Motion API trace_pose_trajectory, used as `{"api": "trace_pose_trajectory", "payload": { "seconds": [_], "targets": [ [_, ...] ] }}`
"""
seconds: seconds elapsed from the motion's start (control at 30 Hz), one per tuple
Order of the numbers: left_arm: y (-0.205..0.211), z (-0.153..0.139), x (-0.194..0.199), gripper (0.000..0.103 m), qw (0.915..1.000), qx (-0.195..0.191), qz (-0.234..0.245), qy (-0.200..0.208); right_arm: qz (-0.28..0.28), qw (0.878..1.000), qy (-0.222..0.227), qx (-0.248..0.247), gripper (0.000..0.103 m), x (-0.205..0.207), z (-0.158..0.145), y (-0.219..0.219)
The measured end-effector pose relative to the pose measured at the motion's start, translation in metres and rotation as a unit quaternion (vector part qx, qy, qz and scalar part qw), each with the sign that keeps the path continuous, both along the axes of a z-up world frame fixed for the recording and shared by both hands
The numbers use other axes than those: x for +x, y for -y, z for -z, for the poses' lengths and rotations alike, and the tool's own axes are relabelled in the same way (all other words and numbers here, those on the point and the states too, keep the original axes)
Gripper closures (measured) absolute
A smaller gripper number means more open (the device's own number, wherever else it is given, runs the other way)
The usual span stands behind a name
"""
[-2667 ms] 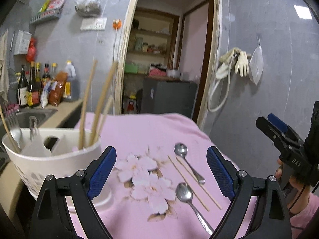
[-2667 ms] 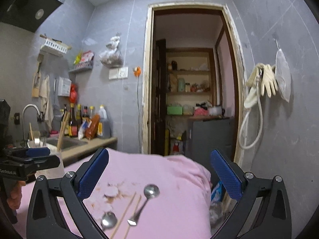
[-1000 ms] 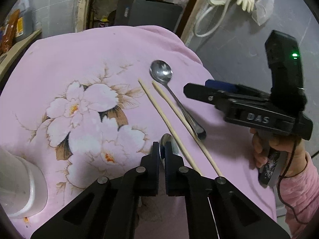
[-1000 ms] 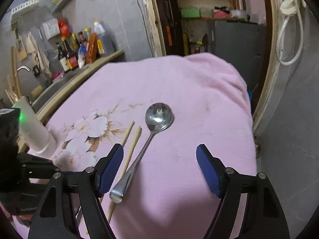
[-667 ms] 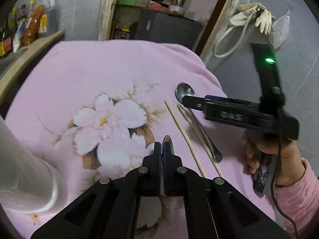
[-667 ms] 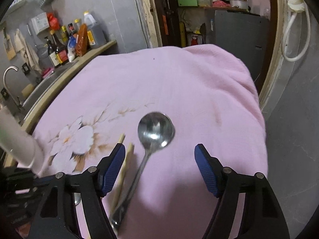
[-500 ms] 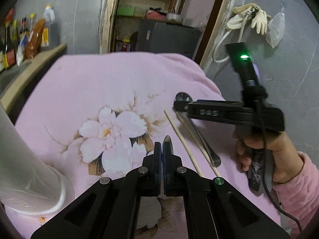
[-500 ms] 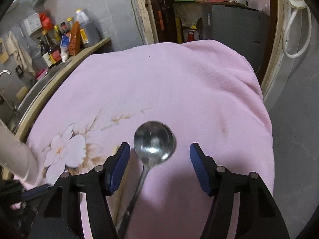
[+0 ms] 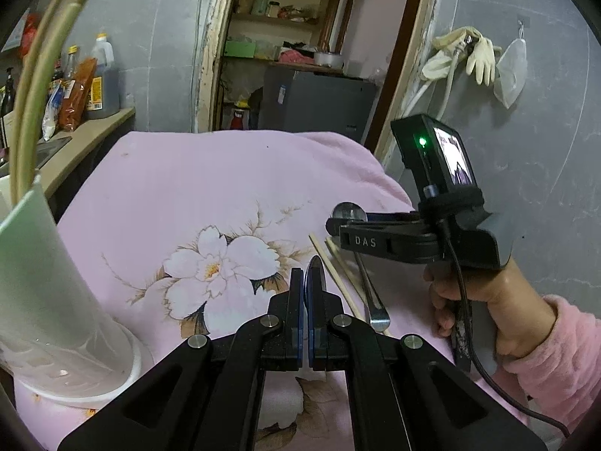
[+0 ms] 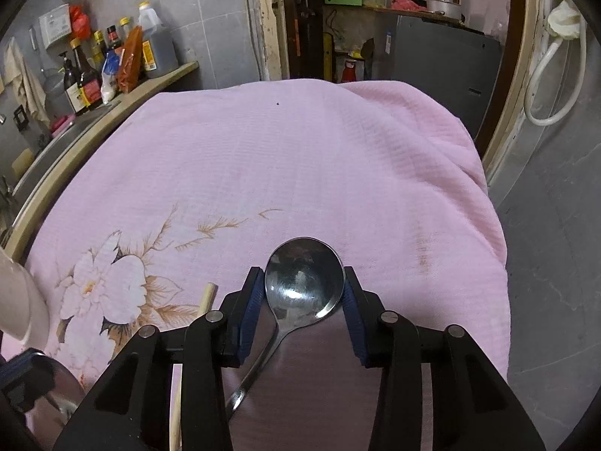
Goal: Organize utensils
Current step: 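Grasp one metal spoon with the left tool while the right tool grasps the other spoon, then lift the spoon with the left tool while the right tool carries its spoon toward the holder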
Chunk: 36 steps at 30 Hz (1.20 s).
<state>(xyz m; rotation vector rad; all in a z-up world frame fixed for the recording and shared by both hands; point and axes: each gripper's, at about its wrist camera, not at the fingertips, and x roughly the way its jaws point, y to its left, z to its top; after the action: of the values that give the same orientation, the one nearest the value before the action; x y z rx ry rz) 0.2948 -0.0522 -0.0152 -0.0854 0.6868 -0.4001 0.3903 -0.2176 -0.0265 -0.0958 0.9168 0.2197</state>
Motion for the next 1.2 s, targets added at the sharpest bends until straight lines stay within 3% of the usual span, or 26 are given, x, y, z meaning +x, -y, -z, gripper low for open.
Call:
{"api": "trace_pose_trajectory", "payload": {
  "seconds": [0.2,0.33,0.47,0.6,0.83,1.2],
  "targets": [
    [-0.009,-0.006,-0.008,0.103,0.9997,-0.010,-0.012,0.020,-0.010,0.999,0.046,0.004,0.065,-0.016,-0.009,-0.009],
    [-0.014,-0.014,-0.019,0.103,0.9978,-0.012,-0.029,0.058,-0.026,0.991,0.126,-0.018,0.065,-0.043,-0.025,-0.019],
    [-0.017,-0.019,-0.032,0.103,0.9932,-0.011,-0.052,0.103,-0.045,0.971,0.230,-0.049,0.065,-0.079,-0.040,-0.033],
    [-0.022,-0.021,-0.038,0.103,0.9890,-0.015,-0.072,0.129,-0.046,0.954,0.294,-0.043,0.065,-0.097,-0.049,-0.032],
    [-0.027,-0.020,-0.044,0.103,0.9828,-0.013,-0.098,0.156,-0.032,0.941,0.336,-0.010,0.065,-0.110,-0.058,-0.020],
    [-0.031,-0.027,-0.062,0.103,0.9724,-0.009,-0.105,0.208,-0.046,0.926,0.374,-0.027,0.065,-0.131,-0.060,-0.029]
  ]
}}
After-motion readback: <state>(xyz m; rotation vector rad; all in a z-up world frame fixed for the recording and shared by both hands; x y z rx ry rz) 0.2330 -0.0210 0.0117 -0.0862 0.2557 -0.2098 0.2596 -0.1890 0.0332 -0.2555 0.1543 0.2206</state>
